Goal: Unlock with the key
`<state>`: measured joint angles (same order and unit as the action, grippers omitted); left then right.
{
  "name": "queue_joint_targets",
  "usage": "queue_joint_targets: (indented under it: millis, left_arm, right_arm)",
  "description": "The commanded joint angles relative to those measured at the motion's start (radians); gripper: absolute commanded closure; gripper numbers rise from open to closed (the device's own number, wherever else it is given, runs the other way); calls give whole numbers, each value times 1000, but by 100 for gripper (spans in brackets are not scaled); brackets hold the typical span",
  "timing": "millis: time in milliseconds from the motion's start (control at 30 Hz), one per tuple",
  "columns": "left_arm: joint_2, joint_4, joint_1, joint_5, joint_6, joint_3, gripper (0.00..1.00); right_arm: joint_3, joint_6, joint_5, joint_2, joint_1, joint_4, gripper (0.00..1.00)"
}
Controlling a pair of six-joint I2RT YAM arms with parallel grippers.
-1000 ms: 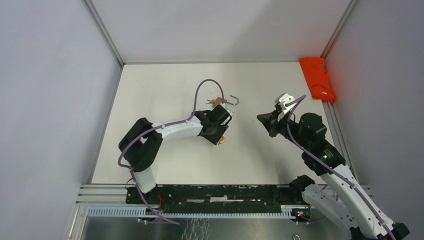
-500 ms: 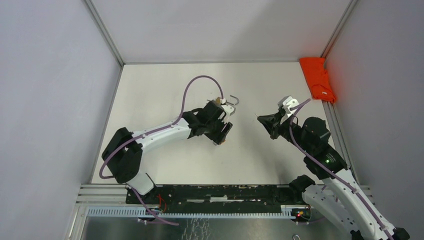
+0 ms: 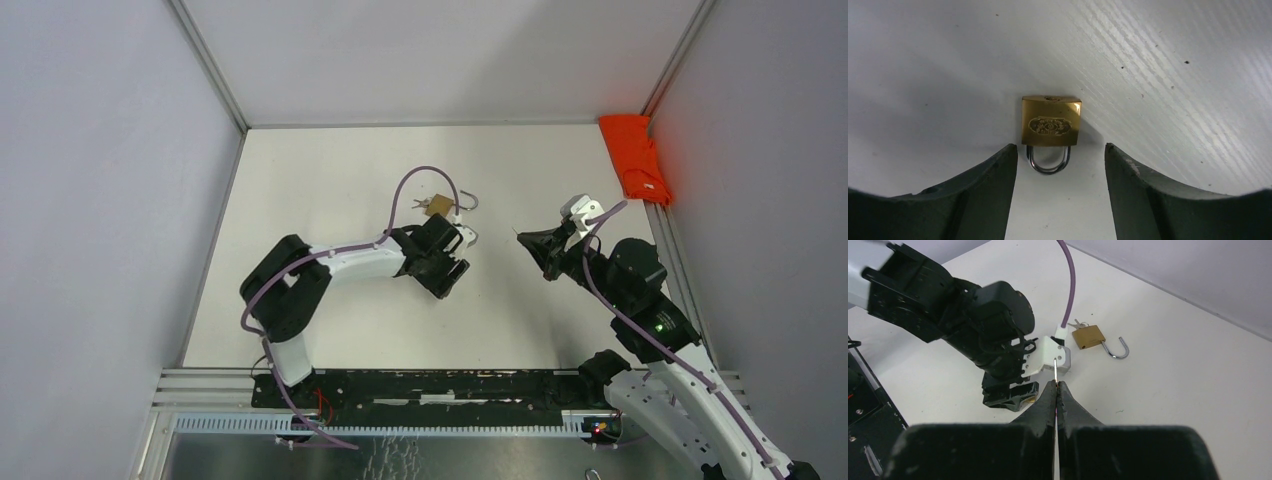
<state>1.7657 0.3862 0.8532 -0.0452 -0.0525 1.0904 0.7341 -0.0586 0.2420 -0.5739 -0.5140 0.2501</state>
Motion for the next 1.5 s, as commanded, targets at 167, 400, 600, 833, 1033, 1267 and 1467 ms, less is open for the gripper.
queue_joint_targets:
  millis: [167, 400, 600, 833, 1033, 1267, 1467]
  left_arm:
    - [87, -37, -1, 16, 92, 61, 30]
    - [102, -18, -1, 15, 98, 65, 32]
    - [99, -6, -1, -12, 79, 36, 46]
    - [117, 31, -1, -37, 82, 30, 41]
    - [158, 53, -1, -64, 72, 40, 66]
    - [97, 94, -1, -55, 59, 56, 98]
    - [-66, 201, 4, -35, 81, 135, 98]
  right_arm:
    - [14, -3, 1, 5, 3, -23, 100]
    - [14, -9, 10, -3, 4, -33, 100]
    - [15, -11, 15, -9, 3, -35, 100]
    - [13, -17, 27, -18, 4, -45, 100]
    - [1, -17, 21, -14, 4, -47, 100]
    - [-22, -23, 11, -32, 4, -58, 100]
    - [0, -10, -36, -41, 3, -14, 100]
